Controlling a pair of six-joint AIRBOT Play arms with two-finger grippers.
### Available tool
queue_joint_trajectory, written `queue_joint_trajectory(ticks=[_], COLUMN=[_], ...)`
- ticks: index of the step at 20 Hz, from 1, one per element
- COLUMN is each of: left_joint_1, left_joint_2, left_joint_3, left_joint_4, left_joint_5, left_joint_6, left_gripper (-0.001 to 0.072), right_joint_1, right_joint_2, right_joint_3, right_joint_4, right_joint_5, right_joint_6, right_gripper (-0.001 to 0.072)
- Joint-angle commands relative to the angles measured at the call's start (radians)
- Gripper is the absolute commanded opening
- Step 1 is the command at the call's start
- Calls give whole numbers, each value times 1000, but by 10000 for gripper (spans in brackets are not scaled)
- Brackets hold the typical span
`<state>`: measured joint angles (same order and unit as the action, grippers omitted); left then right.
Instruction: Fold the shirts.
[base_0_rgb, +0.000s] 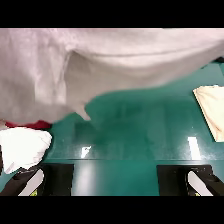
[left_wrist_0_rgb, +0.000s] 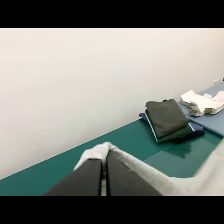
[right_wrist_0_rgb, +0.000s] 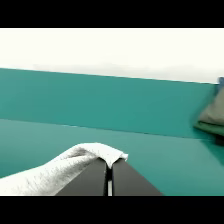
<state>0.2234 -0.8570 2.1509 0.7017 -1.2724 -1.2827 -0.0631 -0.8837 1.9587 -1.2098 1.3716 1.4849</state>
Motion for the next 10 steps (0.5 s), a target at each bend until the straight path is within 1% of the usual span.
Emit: queue_joint_trajectory(ticks=[1, 4, 5, 7, 10], left_joint_1=[1, 1, 0, -9, -93], left_joint_2=[0, -70, -110, -207, -399], left_joint_3=[-118, -352, -415, -530, -632], left_joint_4=[3, 4, 3, 8, 82], left_joint_5=[-3, -64, -87, -121, -113], left_joint_6=[-22, -23, -23, -19, -6], left_gripper=[25, 25, 25, 26, 26], right_joint_1=[1, 2, 2, 2, 2], right_joint_2=[-10, -214, -282, -418, -604], right_joint_3=[11, 87, 86, 34, -88], right_joint_4=[-100, -100, -100, -100, -100], right_joint_5=[66, 251, 293, 340, 354], right_joint_6=[26, 26, 26, 26, 26], right_gripper=[9, 9, 9, 9, 9])
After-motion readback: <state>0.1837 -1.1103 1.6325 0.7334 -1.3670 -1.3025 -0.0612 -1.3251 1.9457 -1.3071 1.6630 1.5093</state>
